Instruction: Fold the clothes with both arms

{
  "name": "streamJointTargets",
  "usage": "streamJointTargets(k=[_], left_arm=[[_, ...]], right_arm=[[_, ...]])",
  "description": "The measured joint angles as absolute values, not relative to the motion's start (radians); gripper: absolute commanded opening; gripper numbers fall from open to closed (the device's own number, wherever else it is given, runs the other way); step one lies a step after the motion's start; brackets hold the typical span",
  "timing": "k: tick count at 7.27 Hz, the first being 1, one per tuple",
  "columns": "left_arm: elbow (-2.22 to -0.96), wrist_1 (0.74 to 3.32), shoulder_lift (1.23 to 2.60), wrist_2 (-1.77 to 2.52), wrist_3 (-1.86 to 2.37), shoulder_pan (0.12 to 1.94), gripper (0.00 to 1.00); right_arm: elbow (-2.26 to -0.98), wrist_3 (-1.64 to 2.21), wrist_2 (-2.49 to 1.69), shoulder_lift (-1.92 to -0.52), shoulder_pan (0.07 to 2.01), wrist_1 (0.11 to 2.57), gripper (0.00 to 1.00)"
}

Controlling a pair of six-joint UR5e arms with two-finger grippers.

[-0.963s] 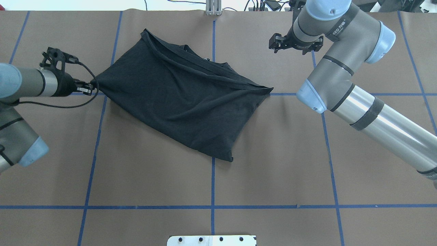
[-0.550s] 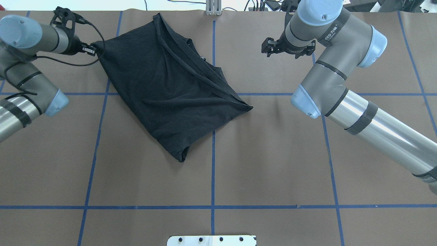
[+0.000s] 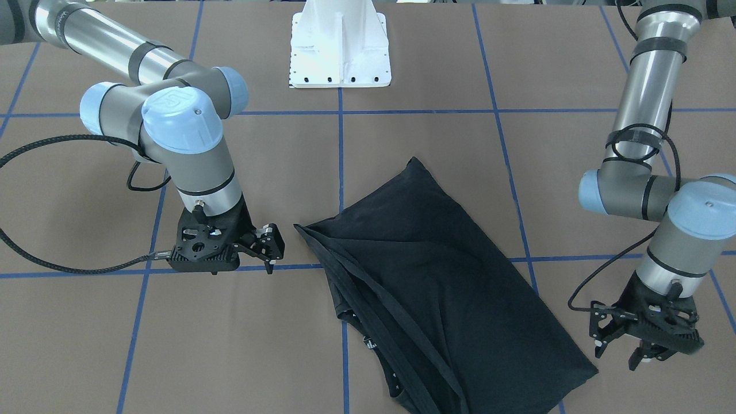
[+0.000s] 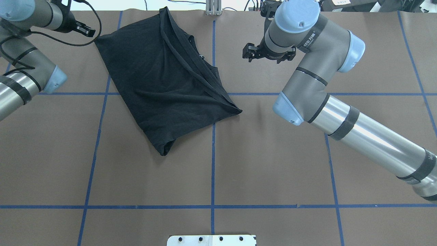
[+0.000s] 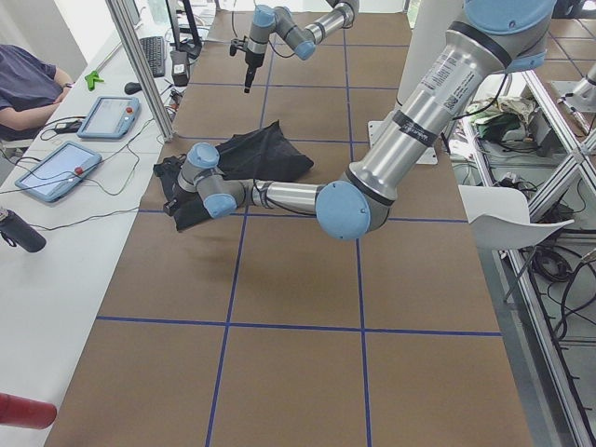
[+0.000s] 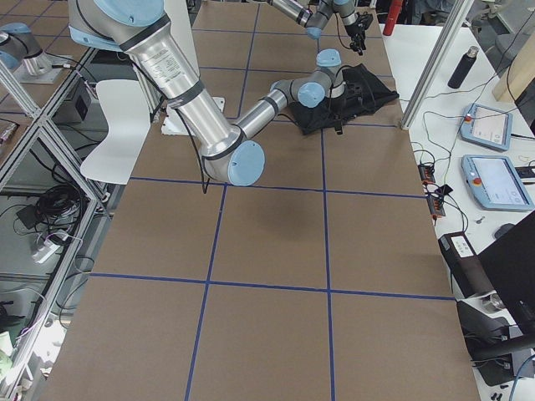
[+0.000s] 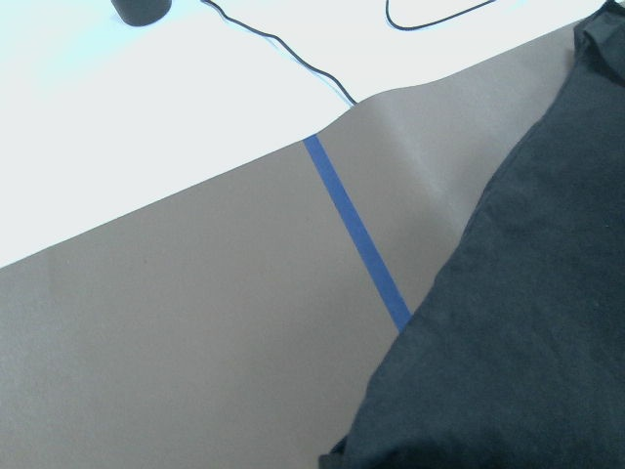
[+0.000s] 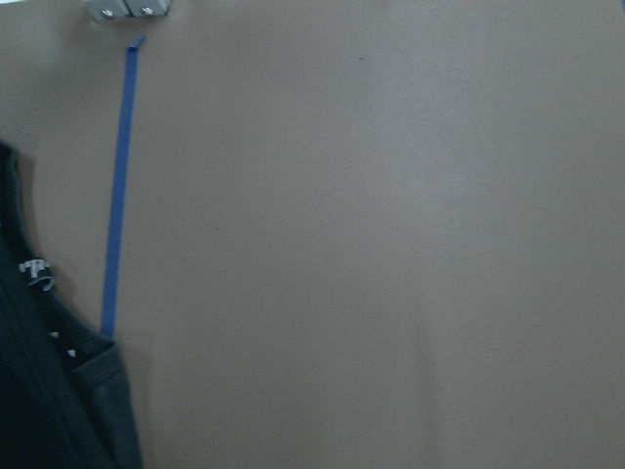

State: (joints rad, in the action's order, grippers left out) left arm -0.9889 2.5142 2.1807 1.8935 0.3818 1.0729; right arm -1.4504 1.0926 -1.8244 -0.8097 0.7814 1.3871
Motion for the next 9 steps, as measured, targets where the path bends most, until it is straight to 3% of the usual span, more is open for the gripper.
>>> streamJointTargets(k=[1,3,5,9], left_arm=[[-1.029,2.517,2.15,1.912,0.381,1.074,1.0],[-1.089,2.519,2.1,1.922,0.39,1.075,1.0],[-1.104,2.52,2.085,1.924,0.403,1.075,1.0],[-1.132,2.522,2.054,1.924,0.432,1.074,1.0]], right_arm=[[-1.376,1.137,-1.802,-0.749,0.762,1.348,1.0],[-1.107,1.237,-1.746,-0.59,0.72,1.186,1.0],[-0.929,1.278,-1.725,-0.529,0.698,1.029,0.98],[-0.853,1.31,-1.761,-0.52,0.676,0.973,0.93]])
